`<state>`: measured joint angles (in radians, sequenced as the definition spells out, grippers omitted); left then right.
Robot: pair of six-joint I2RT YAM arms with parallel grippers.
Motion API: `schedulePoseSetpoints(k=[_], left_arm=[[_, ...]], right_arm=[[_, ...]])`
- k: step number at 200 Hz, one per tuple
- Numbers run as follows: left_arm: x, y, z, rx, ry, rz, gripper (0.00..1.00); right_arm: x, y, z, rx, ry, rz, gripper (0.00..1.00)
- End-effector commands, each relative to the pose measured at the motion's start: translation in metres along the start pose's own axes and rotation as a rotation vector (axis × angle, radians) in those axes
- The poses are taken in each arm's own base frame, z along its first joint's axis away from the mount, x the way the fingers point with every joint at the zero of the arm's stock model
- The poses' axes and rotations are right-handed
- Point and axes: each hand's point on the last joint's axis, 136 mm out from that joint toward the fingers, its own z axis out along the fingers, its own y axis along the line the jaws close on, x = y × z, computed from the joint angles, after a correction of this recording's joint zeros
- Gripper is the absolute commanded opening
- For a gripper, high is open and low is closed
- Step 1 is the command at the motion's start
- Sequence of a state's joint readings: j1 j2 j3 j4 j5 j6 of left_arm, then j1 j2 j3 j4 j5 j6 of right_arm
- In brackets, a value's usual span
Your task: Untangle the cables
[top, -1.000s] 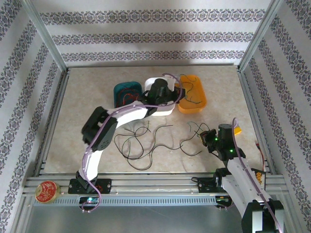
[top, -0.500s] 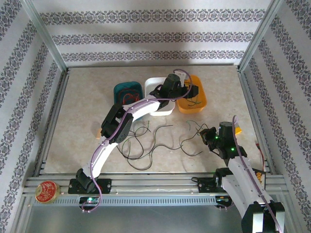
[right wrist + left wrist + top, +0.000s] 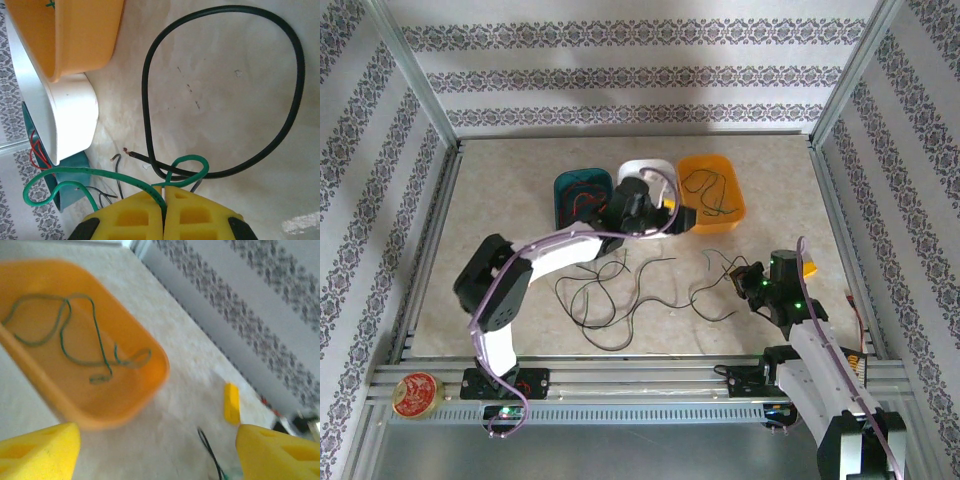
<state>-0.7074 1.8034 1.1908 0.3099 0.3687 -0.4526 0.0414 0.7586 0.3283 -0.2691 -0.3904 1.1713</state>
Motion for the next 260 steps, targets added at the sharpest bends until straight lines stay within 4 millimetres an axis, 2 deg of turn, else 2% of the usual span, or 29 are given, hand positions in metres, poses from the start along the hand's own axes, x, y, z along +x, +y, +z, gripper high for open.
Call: schedulePoseSetpoints(k=[1,25,44,57,94,144,159,193,207,231,248,260], left_arm=[[0.055,-0.029,-0.012,0.117,0.115,0.074,0.8],[0.11,-0.045,-0.015,0.144,0.239,0.138,0.8],[0.13,-0.053,-0.009,0.134,0.27,0.199,0.81],[0.129,-0.057,-0.002,0.134,0.229,0.215,0.81],[0.106,-0.057,0.019,0.116,0.096,0.214,0.81],[0.106,-0.046,0.042,0.087,0.07,0.234,0.77],[0.104,-0.039,0.046,0.061,0.047,0.219,0.71],[0.092,-0.022,0.05,0.047,-0.038,0.114,0.47],[0.089,-0.018,0.052,0.052,-0.055,0.087,0.32],[0.088,-0.017,0.055,0.063,-0.055,0.075,0.16],[0.087,-0.017,0.055,0.065,-0.057,0.072,0.01],[0.087,-0.016,0.054,0.069,-0.061,0.06,0.0]], right_arm=[[-0.004,0.038,-0.006,-0.101,0.016,-0.054,0.0],[-0.003,0.059,-0.009,-0.156,0.043,-0.068,0.0],[-0.001,0.071,-0.011,-0.193,0.068,-0.048,0.0],[0.001,0.076,-0.009,-0.207,0.095,-0.031,0.0],[0.006,0.084,-0.01,-0.232,0.14,-0.018,0.0],[0.014,0.096,-0.014,-0.267,0.205,0.008,0.0],[0.018,0.095,-0.013,-0.265,0.232,0.02,0.0],[0.023,0.091,-0.01,-0.253,0.267,0.038,0.0],[0.024,0.091,-0.009,-0.251,0.28,0.044,0.0],[0.028,0.091,-0.008,-0.246,0.314,0.053,0.0],[0.028,0.094,-0.009,-0.251,0.318,0.056,0.0],[0.028,0.095,-0.01,-0.256,0.318,0.054,0.0]])
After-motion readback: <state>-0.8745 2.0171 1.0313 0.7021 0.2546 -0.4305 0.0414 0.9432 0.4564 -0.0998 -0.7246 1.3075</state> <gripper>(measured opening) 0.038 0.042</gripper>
